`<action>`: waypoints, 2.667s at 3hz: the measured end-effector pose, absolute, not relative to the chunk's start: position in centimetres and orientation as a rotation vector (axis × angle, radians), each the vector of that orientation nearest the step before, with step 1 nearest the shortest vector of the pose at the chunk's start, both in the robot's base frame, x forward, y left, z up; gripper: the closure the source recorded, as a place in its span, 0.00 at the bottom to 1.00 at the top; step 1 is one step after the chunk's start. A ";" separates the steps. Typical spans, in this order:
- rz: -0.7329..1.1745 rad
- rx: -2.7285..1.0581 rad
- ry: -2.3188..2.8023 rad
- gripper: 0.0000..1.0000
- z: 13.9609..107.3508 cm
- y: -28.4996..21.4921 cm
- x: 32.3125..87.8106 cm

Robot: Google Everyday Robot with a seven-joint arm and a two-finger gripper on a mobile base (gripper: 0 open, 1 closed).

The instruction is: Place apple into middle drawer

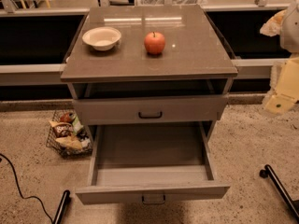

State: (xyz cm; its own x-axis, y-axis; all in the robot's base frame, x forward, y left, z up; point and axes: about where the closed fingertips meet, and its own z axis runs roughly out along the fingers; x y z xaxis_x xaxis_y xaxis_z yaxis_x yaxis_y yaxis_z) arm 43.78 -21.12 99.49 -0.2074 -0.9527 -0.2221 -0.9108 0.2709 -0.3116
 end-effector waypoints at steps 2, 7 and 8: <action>-0.144 -1.580 2.145 0.00 99.8 -21.0 48.1; 0.209 -1.324 1.860 0.00 94.1 -14.2 67.6; 0.278 -1.255 1.770 0.00 94.0 -11.0 72.2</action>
Offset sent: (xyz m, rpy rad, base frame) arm 0.1365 0.0003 0.0081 0.2320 -0.2055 -0.1308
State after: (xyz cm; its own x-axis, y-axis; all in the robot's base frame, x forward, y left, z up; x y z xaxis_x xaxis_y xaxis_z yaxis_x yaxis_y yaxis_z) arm 72.19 -10.97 93.99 -0.0587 -0.6290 -0.7752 -0.8364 0.4550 -0.3058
